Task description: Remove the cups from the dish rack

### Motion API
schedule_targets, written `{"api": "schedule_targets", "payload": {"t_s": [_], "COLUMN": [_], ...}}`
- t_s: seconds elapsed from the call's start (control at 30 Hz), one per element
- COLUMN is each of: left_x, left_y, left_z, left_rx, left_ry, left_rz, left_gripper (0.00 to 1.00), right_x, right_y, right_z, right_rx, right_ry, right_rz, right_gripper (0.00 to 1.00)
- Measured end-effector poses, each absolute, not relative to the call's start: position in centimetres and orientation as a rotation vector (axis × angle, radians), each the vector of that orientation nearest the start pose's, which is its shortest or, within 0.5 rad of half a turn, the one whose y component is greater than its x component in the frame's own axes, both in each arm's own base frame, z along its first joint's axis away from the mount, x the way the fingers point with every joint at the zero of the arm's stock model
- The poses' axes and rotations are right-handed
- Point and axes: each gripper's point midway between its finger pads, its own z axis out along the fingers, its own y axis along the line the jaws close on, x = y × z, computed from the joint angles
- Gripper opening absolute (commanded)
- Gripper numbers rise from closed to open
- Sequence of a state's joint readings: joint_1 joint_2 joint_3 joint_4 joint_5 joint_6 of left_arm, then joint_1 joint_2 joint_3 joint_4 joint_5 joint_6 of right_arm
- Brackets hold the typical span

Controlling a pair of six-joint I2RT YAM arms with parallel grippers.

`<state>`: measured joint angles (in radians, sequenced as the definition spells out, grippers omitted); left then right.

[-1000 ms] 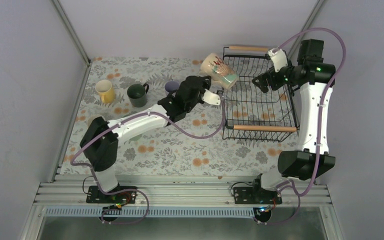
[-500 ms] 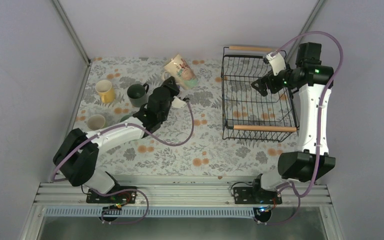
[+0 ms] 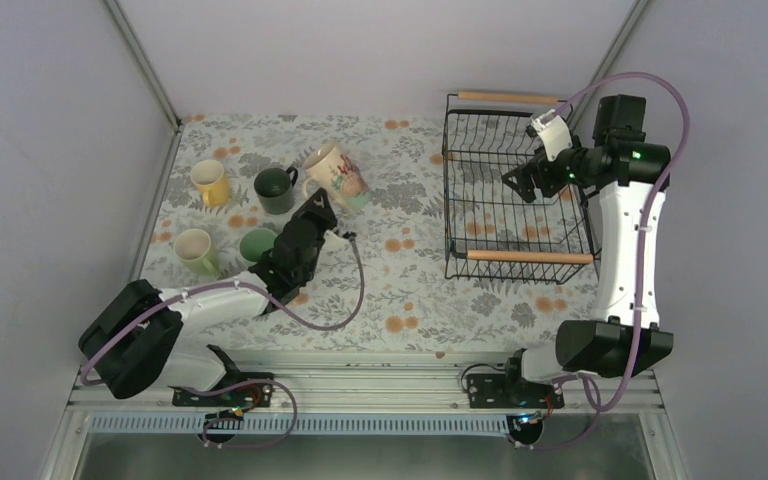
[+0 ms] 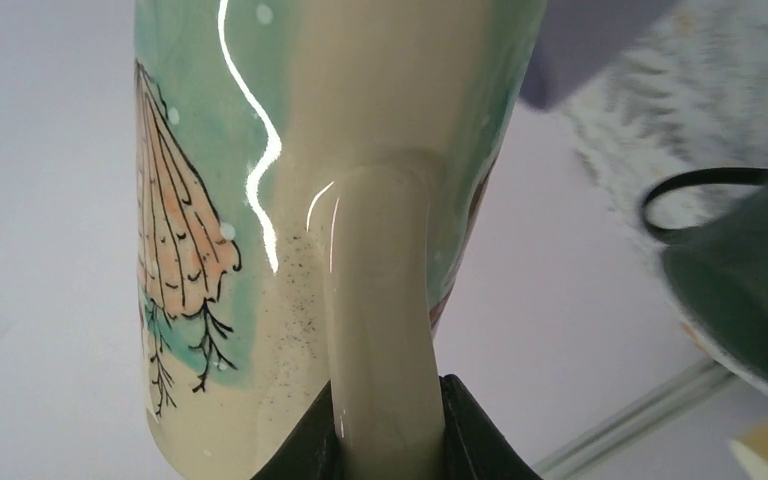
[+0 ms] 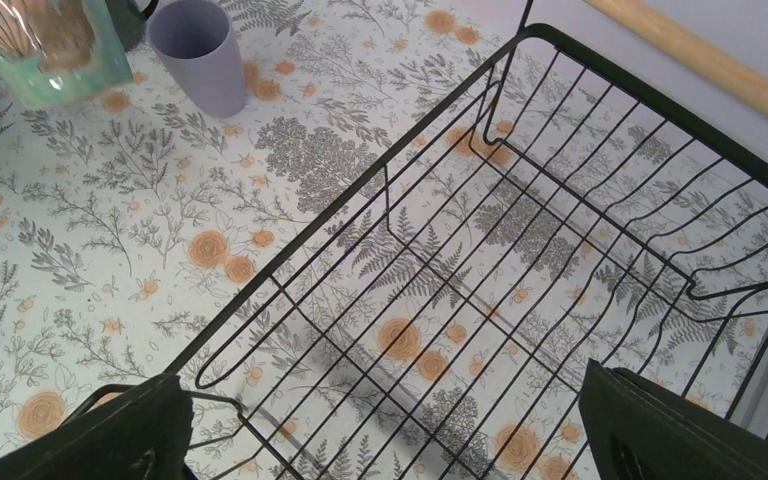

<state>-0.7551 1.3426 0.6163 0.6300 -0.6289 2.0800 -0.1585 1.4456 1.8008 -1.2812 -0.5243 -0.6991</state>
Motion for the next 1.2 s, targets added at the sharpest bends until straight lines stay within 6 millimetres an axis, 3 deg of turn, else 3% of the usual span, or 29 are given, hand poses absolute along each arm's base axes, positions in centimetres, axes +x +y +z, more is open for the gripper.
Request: {"api": "schedule_targets", "payload": {"t_s": [0.23,0.43,0.6,0.77,0.93,1.07,1.2], "left_x": [33.6,33.0,32.4,31.6,30.5,29.8,29.3], "left_y": [-17.1,-18.2,-20.8,-23.9,-26.8,-28.6,-29.8], "left_z": [16.4,15.5,15.9,16.2,15.5,14.9,15.1], "left_rx": [1.876,1.896,1.868,1.836,1.828,1.828,1.809], "left_ry": [0.826,0.789,0.705,0.613,0.509,0.435,0.39], "left_rz": [1.485,1.461,1.396,1.322,1.231,1.161,1.12], "left_gripper": [0.02,0.02,0.03,0.02,0.02,0.02,0.02], "right_x": [33.0,32.8,31.4,29.7,26.4,24.4,24.7], "right_y": [3.8,4.6,9.2,14.1,19.7,21.9,22.4], "right_z": [33.8,33.4,31.2,31.6,30.5,28.4,26.8], "right_rx": [-0.843,-0.885,-1.096,-1.322,-1.603,-1.771,-1.861], "right_ry": [2.183,2.165,2.139,2.012,1.868,1.813,1.796], "right_rz": [0.266,0.307,0.385,0.418,0.437,0.434,0.408], "right_gripper": [1.0,1.0,1.0,1.0,1.0,1.0,1.0]}}
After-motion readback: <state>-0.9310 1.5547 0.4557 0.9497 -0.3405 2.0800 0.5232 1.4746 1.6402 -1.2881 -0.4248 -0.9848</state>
